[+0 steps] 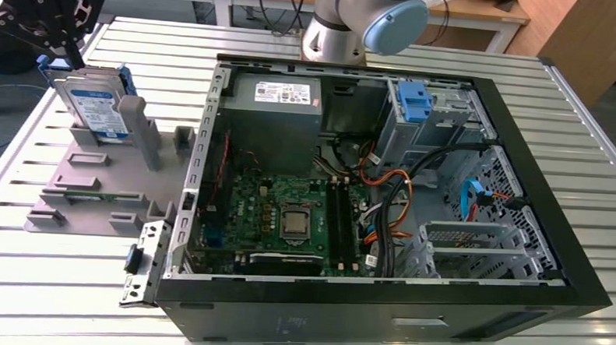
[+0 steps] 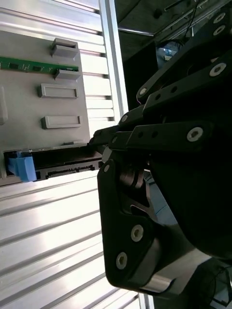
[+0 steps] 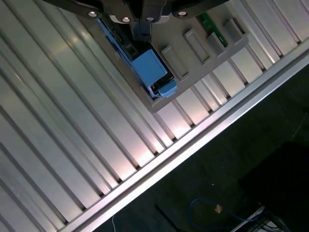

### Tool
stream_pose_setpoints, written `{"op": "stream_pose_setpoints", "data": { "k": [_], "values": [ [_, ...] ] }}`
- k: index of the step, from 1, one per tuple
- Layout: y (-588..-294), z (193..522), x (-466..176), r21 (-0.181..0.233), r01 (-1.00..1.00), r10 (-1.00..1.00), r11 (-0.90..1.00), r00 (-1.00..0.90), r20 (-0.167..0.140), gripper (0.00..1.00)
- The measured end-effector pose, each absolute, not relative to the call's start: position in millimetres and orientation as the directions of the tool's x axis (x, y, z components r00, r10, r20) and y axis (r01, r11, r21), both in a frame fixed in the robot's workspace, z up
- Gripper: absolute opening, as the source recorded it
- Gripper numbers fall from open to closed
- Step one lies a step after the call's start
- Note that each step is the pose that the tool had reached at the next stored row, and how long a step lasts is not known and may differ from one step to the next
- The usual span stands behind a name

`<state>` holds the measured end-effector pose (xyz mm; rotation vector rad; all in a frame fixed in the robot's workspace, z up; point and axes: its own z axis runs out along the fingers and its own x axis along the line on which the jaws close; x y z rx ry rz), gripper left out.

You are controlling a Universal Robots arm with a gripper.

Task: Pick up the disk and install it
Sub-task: 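Pick up the disk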

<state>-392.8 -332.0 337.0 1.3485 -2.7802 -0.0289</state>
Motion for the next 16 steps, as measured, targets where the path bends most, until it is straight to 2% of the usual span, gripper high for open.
{"op": "stream_pose_setpoints", "data": {
  "k": [16],
  "values": [
    [-332.0,336.3,-392.8,0.039,-0.917,-0.918,0.396,-0.395,0.038,0.11]
  ]
}}
